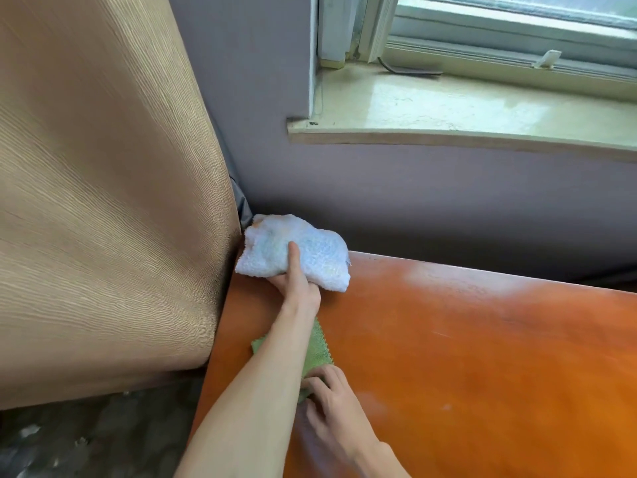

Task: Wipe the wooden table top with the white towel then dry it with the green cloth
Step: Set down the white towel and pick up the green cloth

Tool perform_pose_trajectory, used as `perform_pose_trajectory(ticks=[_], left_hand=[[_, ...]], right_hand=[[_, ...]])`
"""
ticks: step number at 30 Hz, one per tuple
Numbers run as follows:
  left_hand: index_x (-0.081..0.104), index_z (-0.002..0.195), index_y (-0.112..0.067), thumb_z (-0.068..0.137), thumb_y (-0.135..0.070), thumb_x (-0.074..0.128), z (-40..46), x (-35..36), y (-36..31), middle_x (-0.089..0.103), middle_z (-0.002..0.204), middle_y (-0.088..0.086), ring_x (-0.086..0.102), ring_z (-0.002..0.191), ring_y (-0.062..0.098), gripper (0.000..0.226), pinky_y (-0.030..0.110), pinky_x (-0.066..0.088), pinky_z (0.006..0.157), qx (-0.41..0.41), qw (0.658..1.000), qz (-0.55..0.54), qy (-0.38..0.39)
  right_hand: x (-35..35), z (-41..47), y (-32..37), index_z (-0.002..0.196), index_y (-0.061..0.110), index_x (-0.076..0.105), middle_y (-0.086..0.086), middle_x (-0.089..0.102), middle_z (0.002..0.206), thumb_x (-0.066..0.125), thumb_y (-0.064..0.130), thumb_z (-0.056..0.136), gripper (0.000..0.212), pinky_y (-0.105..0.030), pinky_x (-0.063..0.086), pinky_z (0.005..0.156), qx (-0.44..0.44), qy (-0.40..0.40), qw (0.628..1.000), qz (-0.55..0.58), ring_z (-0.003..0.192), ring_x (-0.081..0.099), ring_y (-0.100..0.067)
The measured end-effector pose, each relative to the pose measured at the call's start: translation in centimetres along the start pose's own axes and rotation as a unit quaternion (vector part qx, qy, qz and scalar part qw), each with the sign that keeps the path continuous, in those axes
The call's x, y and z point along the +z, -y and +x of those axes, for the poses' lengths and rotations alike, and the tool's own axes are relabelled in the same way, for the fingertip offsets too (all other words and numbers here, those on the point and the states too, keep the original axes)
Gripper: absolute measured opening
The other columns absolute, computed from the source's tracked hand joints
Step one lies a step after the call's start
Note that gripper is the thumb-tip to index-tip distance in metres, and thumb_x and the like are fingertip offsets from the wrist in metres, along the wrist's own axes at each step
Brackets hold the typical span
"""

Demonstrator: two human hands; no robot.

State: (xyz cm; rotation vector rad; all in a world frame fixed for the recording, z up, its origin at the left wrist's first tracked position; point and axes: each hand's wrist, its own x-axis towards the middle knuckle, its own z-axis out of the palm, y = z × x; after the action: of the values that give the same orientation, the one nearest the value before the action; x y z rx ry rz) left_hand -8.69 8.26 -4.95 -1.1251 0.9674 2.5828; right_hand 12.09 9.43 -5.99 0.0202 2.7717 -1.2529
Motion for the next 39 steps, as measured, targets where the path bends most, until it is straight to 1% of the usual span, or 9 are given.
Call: perform_pose_trajectory(ticks=[7, 12, 15, 18, 22, 26, 30, 33, 39], left_hand=[[0.046, 0.136, -0.029, 0.078, -0.030, 0.083, -0.3, -2.2, 0.6, 0.065, 0.124, -0.007, 0.067, 0.106, 0.013, 0.069, 0.047, 0.056, 0.095, 0.074, 0.986, 0.100, -0.111], [0.039, 0.136, -0.004, 0.077, -0.053, 0.078, -0.5, -2.5, -1.0, 0.046, 0.137, 0.015, 0.050, 0.125, 0.034, 0.086, 0.049, 0.045, 0.105, 0.015, 0.901, 0.373, -0.222], [0.036, 0.126, -0.009, 0.080, -0.044, 0.076, -2.5, -4.0, -2.6, 0.050, 0.122, 0.011, 0.058, 0.107, 0.026, 0.070, 0.047, 0.050, 0.099, -0.043, 0.892, 0.416, -0.173], [0.044, 0.126, -0.014, 0.089, -0.025, 0.070, -6.0, -8.1, -4.4, 0.060, 0.102, 0.002, 0.060, 0.083, 0.014, 0.046, 0.033, 0.053, 0.082, 0.007, 0.896, 0.441, -0.054], [0.052, 0.120, -0.025, 0.089, -0.025, 0.071, -11.6, -16.3, -6.4, 0.061, 0.115, 0.002, 0.059, 0.111, 0.023, 0.036, 0.033, 0.047, 0.090, 0.085, 0.830, 0.548, -0.059], [0.036, 0.145, -0.020, 0.078, -0.046, 0.079, -15.3, -21.0, -6.4, 0.053, 0.135, 0.010, 0.053, 0.124, 0.030, 0.083, 0.047, 0.045, 0.103, -0.163, 0.859, 0.472, -0.109], [0.064, 0.124, -0.018, 0.063, -0.052, 0.081, -17.0, -22.6, -5.9, 0.072, 0.118, 0.011, 0.067, 0.108, 0.025, 0.072, 0.035, 0.051, 0.083, -0.311, 0.887, 0.341, -0.023], [0.069, 0.120, -0.015, 0.067, -0.036, 0.083, -18.0, -23.4, -4.8, 0.073, 0.116, 0.010, 0.071, 0.102, 0.023, 0.059, 0.032, 0.050, 0.079, -0.340, 0.895, 0.291, 0.004], [0.065, 0.123, -0.004, 0.064, -0.015, 0.083, -21.7, -26.1, -2.4, 0.072, 0.113, 0.020, 0.071, 0.101, 0.034, 0.063, 0.036, 0.059, 0.069, -0.294, 0.913, 0.281, -0.032]], right_hand=[[0.2, -0.3, -0.1, 0.106, 0.008, 0.060, -0.005, 0.053, 0.114, 0.046, 0.007, 0.080, 0.030, -0.026, 0.040, 0.094, 0.016, 0.027, 1.000, 0.004, 0.108, 0.046, -0.020], [0.1, -0.6, 0.2, 0.103, 0.008, 0.062, -0.003, 0.054, 0.110, 0.048, 0.007, 0.083, 0.024, -0.021, 0.038, 0.097, 0.035, 0.021, 0.998, 0.045, 0.108, 0.046, -0.014], [0.2, -0.7, 0.4, 0.102, 0.011, 0.063, 0.004, 0.056, 0.108, 0.051, 0.013, 0.091, 0.017, -0.019, 0.039, 0.097, 0.092, -0.009, 0.993, 0.080, 0.108, 0.049, -0.006], [0.1, -0.4, 0.6, 0.097, 0.014, 0.066, 0.007, 0.063, 0.099, 0.057, 0.005, 0.090, 0.015, -0.020, 0.045, 0.088, 0.155, -0.053, 0.978, 0.126, 0.098, 0.056, -0.005], [-0.6, -0.8, 1.1, 0.088, 0.014, 0.070, 0.001, 0.073, 0.093, 0.056, -0.013, 0.083, 0.030, -0.022, 0.051, 0.085, 0.283, -0.097, 0.904, 0.305, 0.094, 0.067, -0.013], [-1.2, -3.4, 1.6, 0.103, 0.008, 0.065, -0.003, 0.074, 0.093, 0.063, -0.015, 0.082, 0.031, -0.022, 0.052, 0.072, 0.338, -0.089, 0.780, 0.519, 0.089, 0.067, -0.016], [-2.1, -7.2, 1.9, 0.123, 0.004, 0.057, -0.007, 0.067, 0.102, 0.062, -0.015, 0.084, 0.044, -0.022, 0.049, 0.070, 0.314, 0.001, 0.714, 0.626, 0.090, 0.062, -0.014], [-3.0, -9.9, 2.0, 0.127, 0.001, 0.053, -0.006, 0.065, 0.105, 0.056, -0.017, 0.085, 0.046, -0.024, 0.045, 0.071, 0.286, 0.072, 0.734, 0.611, 0.092, 0.060, -0.014], [-3.1, -13.7, 0.9, 0.115, 0.001, 0.060, -0.009, 0.064, 0.102, 0.045, -0.022, 0.081, 0.043, -0.019, 0.049, 0.081, 0.289, 0.093, 0.882, 0.360, 0.090, 0.059, -0.015]])
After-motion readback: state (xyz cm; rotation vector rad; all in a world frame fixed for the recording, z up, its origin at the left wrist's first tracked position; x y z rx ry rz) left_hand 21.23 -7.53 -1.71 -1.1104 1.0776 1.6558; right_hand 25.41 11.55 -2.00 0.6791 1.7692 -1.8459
